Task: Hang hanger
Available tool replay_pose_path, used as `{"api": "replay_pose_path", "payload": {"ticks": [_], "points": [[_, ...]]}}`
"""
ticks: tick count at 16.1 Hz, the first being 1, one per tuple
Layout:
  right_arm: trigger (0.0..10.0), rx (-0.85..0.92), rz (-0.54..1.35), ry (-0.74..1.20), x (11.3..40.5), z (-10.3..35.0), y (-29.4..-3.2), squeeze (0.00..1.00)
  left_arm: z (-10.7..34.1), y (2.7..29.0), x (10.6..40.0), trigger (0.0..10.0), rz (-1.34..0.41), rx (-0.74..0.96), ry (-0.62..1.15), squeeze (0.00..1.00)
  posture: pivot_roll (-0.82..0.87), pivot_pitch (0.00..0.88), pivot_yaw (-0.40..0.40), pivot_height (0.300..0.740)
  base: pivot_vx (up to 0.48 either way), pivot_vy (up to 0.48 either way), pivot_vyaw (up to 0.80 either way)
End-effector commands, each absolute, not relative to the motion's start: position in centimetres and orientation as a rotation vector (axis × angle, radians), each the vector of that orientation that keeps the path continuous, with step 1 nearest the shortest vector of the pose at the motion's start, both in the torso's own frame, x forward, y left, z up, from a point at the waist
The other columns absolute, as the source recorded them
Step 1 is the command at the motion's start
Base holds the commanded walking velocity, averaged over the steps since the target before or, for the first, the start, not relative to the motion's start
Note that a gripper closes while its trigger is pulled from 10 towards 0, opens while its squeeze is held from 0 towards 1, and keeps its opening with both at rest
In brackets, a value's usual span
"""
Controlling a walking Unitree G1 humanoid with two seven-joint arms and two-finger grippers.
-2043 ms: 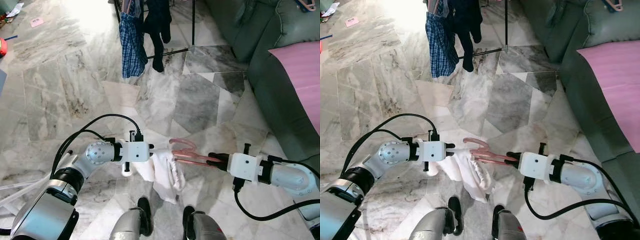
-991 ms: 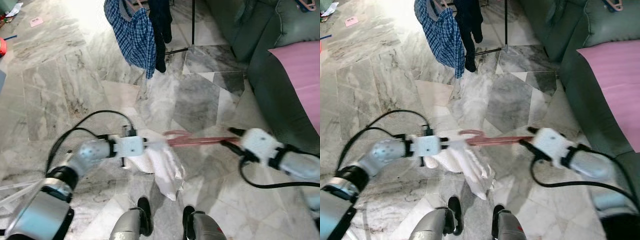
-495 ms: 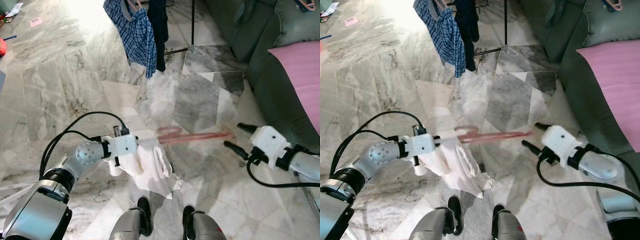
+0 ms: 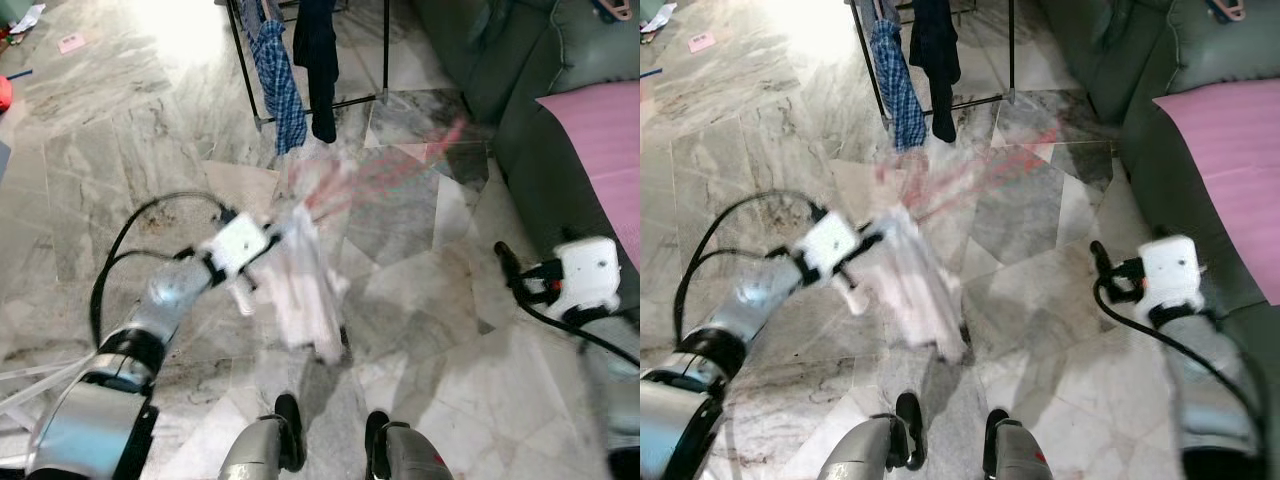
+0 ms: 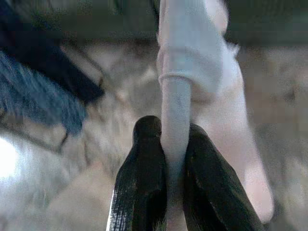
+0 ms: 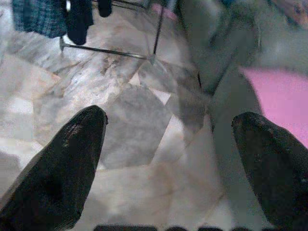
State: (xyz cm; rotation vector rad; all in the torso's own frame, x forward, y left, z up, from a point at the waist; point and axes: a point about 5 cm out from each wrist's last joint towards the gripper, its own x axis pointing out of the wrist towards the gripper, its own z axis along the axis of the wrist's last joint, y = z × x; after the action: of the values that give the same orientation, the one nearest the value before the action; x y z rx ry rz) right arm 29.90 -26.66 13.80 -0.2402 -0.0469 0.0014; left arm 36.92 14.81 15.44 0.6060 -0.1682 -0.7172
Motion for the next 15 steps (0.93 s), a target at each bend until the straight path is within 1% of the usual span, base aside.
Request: {"api": "replay_pose_path", "payload": {"ticks": [1, 2, 3, 4, 5, 7, 8, 9, 10, 11, 15], "points": [[10.0, -0.158, -0.065, -0.003, 29.8, 12.8, -27.2, 1.0, 16.2, 14.0, 36.7, 0.0, -0.774, 0.589, -0.22, 0.0, -0.04, 0.309, 0.055, 0.74, 0.0, 0.0, 0.0], [10.0, -0.105, -0.087, 0.022, 30.0, 12.1, -27.0, 1.0, 16.6, 13.2, 36.5, 0.0, -0.819, 0.575, -0.251, 0.0, -0.04, 0.309, 0.055, 0.74, 0.0, 0.0, 0.0], [10.0, -0.068, -0.094, 0.045, 30.2, 11.6, -26.7, 0.0, 16.7, 12.7, 36.3, 0.0, -0.842, 0.567, -0.267, 0.0, -0.04, 0.307, 0.054, 0.74, 0.0, 0.0, 0.0], [10.0, -0.06, -0.112, 0.066, 30.3, 11.3, -26.7, 0.0, 16.9, 12.3, 36.2, 0.0, -0.859, 0.56, -0.28, 0.0, -0.04, 0.307, 0.053, 0.74, 0.0, 0.0, 0.0], [10.0, -0.049, -0.143, 0.096, 30.5, 10.7, -26.5, 0.0, 17.3, 11.5, 36.0, 0.0, -0.886, 0.505, -0.301, 0.0, -0.04, 0.304, 0.051, 0.74, 0.0, 0.0, 0.0], [10.0, 0.0, -0.117, 0.14, 30.8, 10.0, -25.8, 0.0, 18.1, 10.6, 35.5, 0.0, -0.928, 0.464, -0.337, 0.0, -0.03, 0.303, 0.049, 0.74, 0.0, 0.0, 0.0], [10.0, 0.01, -0.049, 0.115, 30.9, 9.8, -25.0, 0.0, 18.8, 10.0, 35.3, 0.0, -0.951, 0.425, -0.362, 0.0, -0.03, 0.303, 0.047, 0.74, 0.0, 0.0, 0.0], [10.0, 0.114, -0.039, 0.139, 31.0, 9.1, -24.6, 0.0, 19.4, 9.5, 35.1, 0.0, -0.971, 0.425, -0.387, 0.0, -0.03, 0.303, 0.046, 0.74, 0.0, 0.0, 0.0], [10.0, 0.114, 0.024, 0.141, 31.0, 8.9, -23.8, 0.0, 19.7, 9.2, 35.0, 0.0, -0.985, 0.424, -0.397, 0.0, -0.03, 0.304, 0.047, 0.74, 0.0, 0.0, 0.0], [10.0, 0.165, 0.125, 0.148, 31.0, 8.7, -22.7, 0.0, 20.0, 9.0, 34.8, 0.0, -0.998, 0.415, -0.404, 0.0, -0.03, 0.303, 0.048, 0.74, 0.0, 0.0, 0.0], [10.0, 0.211, 0.291, 0.233, 31.0, 7.0, -19.9, 0.0, 20.9, 8.2, 34.2, 0.0, -1.042, 0.397, -0.42, 0.0, -0.02, 0.302, 0.051, 0.74, 0.0, 0.0, 0.0]]}}
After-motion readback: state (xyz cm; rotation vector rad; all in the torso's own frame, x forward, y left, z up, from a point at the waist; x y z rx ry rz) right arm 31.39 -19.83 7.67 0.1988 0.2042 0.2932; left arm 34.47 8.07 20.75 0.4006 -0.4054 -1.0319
